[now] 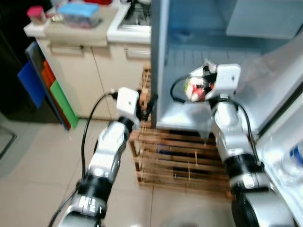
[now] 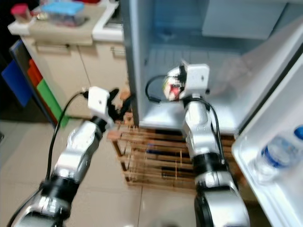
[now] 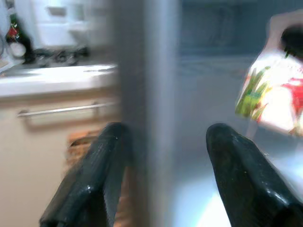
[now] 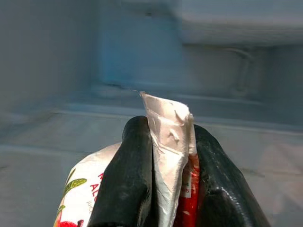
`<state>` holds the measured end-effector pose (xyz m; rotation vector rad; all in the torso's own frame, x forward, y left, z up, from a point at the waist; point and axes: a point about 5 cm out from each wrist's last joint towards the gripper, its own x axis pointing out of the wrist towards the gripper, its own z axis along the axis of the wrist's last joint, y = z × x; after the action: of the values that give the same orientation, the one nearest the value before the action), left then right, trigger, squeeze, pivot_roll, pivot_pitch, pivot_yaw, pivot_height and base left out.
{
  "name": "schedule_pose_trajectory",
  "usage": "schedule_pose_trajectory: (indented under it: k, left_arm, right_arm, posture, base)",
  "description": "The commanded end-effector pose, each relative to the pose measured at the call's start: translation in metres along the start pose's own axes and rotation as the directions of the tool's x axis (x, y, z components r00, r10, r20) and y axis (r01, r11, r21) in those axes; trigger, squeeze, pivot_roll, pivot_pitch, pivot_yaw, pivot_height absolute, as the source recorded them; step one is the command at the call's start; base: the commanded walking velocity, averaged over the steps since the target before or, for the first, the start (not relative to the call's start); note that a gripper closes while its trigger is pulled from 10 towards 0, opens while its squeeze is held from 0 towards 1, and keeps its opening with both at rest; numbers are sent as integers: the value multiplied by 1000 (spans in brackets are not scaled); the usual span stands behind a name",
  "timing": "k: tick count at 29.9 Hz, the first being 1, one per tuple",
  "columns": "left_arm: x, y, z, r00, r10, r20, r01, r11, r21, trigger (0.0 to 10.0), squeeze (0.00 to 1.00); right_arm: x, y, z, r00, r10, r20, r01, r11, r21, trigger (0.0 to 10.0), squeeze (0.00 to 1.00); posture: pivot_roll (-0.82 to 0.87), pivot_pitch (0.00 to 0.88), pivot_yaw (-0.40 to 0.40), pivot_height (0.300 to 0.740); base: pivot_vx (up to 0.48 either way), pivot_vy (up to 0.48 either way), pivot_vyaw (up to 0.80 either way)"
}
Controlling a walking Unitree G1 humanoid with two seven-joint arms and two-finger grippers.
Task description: Restocking fridge
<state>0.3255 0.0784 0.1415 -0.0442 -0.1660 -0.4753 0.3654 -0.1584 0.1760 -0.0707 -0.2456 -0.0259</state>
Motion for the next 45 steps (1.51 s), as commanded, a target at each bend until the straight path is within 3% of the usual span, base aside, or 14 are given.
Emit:
schedule_pose_trajectory:
  k: [1, 9, 18, 28, 29, 31, 35, 40, 45]
  left_arm:
    - [0, 3, 6, 1000, -6, 19, 6, 1000, 20, 10000, 0]
    - [-2, -1, 8, 999, -33, 30, 32, 999, 31, 10000, 0]
    - [-6, -8, 9, 996, -91, 7, 91, 995, 34, 10000, 0]
    - [-37, -15, 13, 987, -158, 6, 157, 985, 76, 10000, 0]
    - [-46, -17, 14, 985, -174, 1, 173, 982, 80, 10000, 0]
    - [-50, -18, 15, 984, -180, -1, 180, 981, 78, 10000, 0]
    - [-65, -25, 16, 979, -202, -28, 204, 977, 69, 10000, 0]
    - [-72, -28, 16, 979, -201, -37, 203, 977, 58, 10000, 0]
    - [-85, -32, 17, 981, -186, -63, 189, 981, 37, 10000, 0]
  right_arm:
    - [6, 7, 14, 998, 14, 55, -14, 1000, 2, 10000, 0]
    - [17, 15, 48, 985, 21, 169, -23, 1000, 10, 10000, 0]
    - [37, 30, 61, 980, 30, 194, -24, 999, -35, 10000, 0]
    - [51, 53, 78, 961, 43, 272, 0, 988, -156, 10000, 0]
    - [54, 53, 82, 956, 24, 291, 29, 983, -179, 10000, 0]
    - [55, 53, 83, 955, 15, 297, 41, 983, -181, 10000, 0]
    - [63, 41, 93, 938, -79, 337, 170, 954, -249, 10000, 0]
    - [67, 32, 98, 928, -138, 347, 241, 931, -274, 10000, 0]
    - [73, 22, 106, 921, -239, 308, 294, 945, -143, 10000, 0]
  posture:
    - [-93, 0, 20, 740]
    - [-85, 0, 23, 740]
    - [-31, 0, 19, 740]
    - [87, 89, 21, 740]
    - [109, 112, 26, 740]
    - [109, 112, 26, 740]
    - [144, 150, 29, 740]
    - [155, 176, 27, 740]
    - [172, 201, 24, 740]
  base:
    - [0, 0, 0]
    - [0, 0, 0]
    - [0, 0, 0]
    - [0, 0, 0]
    - [0, 0, 0]
    - [0, 0, 0]
    - [0, 0, 0]
    - [0, 0, 0]
    - [0, 0, 0]
